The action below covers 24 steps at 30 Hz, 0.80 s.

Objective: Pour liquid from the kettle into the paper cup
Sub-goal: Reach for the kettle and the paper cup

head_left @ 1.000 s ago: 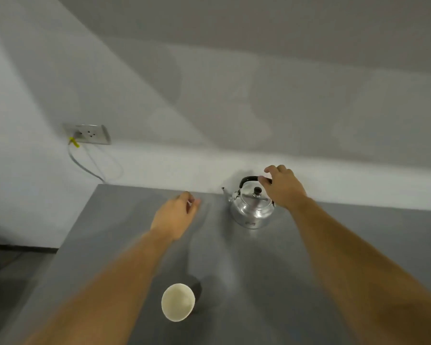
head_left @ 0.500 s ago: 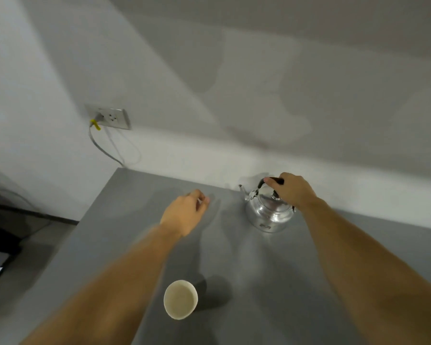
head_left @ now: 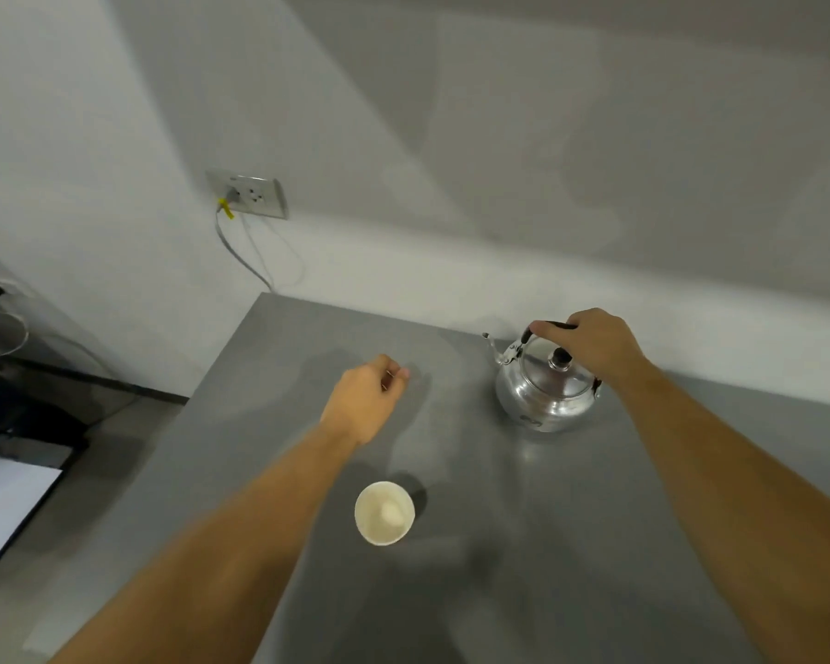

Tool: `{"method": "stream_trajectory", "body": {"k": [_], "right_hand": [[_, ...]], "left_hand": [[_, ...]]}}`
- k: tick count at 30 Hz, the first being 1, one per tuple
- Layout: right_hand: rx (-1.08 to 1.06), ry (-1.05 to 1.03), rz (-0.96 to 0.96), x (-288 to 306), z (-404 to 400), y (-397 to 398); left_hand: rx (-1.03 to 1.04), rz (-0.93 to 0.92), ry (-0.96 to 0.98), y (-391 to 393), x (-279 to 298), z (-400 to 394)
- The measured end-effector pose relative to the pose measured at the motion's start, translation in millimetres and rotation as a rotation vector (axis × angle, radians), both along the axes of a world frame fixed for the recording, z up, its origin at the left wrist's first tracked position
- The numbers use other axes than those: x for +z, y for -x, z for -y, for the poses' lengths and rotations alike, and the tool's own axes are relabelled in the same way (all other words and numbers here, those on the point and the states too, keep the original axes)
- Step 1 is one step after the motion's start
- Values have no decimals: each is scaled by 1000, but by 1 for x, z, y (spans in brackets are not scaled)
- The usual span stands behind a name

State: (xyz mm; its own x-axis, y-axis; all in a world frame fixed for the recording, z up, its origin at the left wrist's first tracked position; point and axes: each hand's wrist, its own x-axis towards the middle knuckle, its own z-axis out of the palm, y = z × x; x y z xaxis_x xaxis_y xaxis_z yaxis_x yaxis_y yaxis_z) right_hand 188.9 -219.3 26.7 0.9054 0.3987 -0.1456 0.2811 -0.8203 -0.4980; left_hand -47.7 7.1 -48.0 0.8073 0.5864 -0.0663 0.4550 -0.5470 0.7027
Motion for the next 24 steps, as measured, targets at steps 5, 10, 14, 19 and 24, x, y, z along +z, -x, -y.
{"method": "stream_trajectory", "body": {"k": [5, 10, 14, 19, 24], "right_hand": [[-9, -36, 42, 30, 16, 45], [22, -20, 84, 48, 28, 93], [38, -81, 47, 54, 39, 127], [52, -125, 19, 58, 49, 160], [57, -92, 52, 57, 54, 184]], "left_hand": [[43, 14, 149, 62, -20, 4], [9, -58, 306, 121, -44, 23], [-14, -10, 441, 148, -56, 41], [-81, 9, 508, 156, -72, 52], [-85, 70, 548, 150, -84, 61]]}}
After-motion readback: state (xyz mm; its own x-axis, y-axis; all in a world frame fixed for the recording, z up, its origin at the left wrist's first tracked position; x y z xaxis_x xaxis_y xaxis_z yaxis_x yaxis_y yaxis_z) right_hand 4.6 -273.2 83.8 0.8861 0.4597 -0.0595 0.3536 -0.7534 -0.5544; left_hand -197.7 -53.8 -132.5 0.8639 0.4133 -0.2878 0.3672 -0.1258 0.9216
